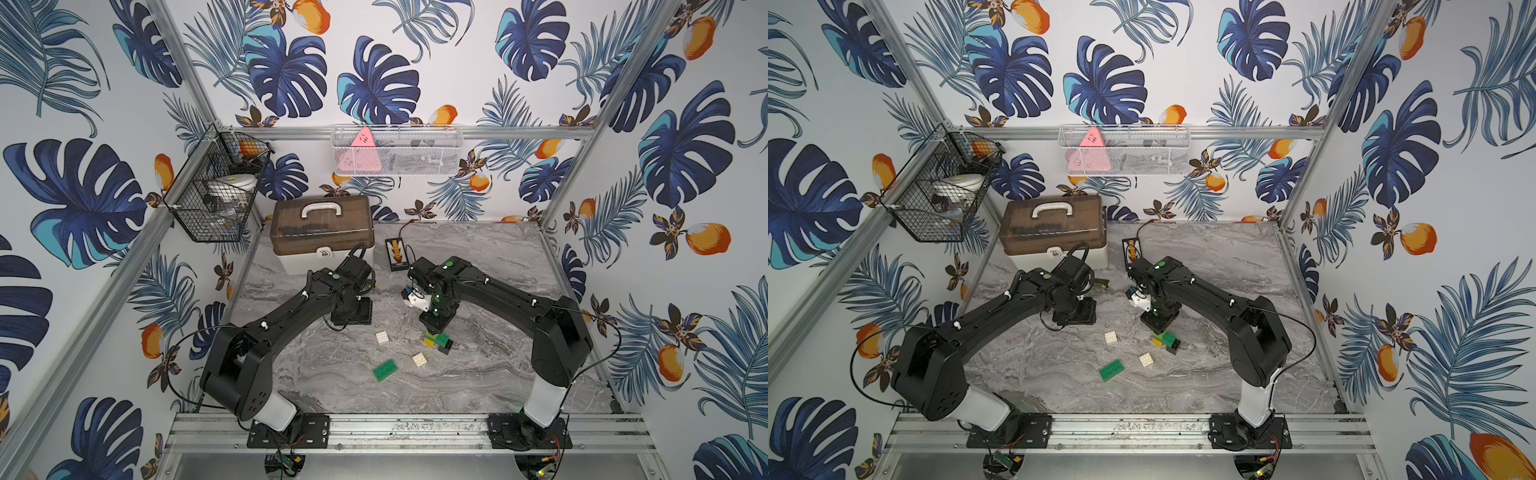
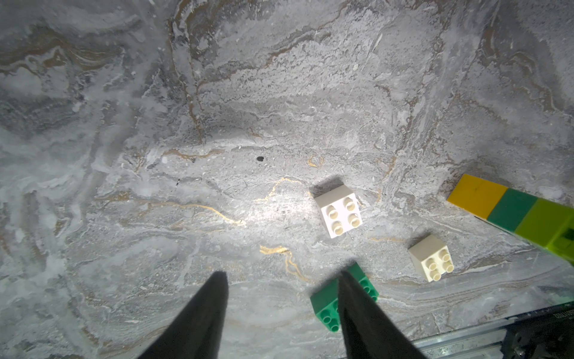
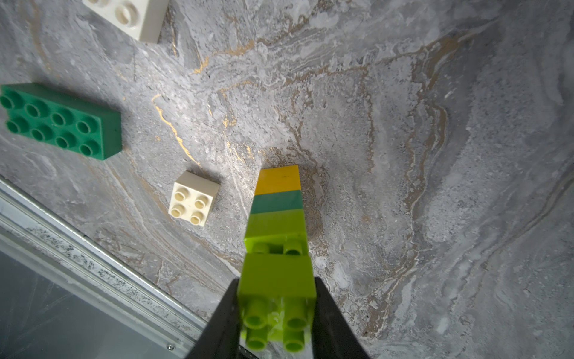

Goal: Assemble a giraffe with lego
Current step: Assemble the lego brick with the lego brick.

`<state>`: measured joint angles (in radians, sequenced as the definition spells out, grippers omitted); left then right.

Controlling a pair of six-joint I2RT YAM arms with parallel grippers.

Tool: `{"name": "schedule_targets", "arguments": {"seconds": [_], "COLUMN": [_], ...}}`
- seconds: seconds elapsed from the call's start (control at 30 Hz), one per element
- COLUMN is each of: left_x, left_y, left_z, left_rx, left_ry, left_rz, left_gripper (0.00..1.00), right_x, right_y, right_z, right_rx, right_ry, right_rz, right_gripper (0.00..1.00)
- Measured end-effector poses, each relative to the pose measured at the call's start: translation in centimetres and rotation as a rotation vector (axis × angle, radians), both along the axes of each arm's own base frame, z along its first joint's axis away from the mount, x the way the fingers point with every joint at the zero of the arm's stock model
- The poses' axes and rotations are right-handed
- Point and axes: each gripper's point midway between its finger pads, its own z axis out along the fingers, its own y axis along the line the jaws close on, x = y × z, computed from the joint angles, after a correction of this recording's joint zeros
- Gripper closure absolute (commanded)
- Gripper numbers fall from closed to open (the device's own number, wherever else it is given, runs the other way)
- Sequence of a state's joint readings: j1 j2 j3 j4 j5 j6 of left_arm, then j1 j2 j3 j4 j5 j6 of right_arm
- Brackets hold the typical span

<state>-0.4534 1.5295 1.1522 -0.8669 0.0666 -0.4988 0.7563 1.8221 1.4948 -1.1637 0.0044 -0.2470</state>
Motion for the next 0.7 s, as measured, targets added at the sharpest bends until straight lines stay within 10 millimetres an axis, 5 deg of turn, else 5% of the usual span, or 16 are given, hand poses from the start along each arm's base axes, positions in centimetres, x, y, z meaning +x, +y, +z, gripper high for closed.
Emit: {"name": "schedule_targets", "arguments": {"seconds": [0.7], "left_x": [-0.06], "left_y": [-0.08], "left_z": [-0.29], "left_rx": [-0.006], "left_ry": [0.002], "left_rz": [0.000], "left_gripper": [0.38], "right_x": [0.78], "right_y": [0.47], "right_z": [0.17], "right_rx": [-0.017], "right_ry": [-0.033], "right_rz": [0.009], "right_gripper": [0.73]}}
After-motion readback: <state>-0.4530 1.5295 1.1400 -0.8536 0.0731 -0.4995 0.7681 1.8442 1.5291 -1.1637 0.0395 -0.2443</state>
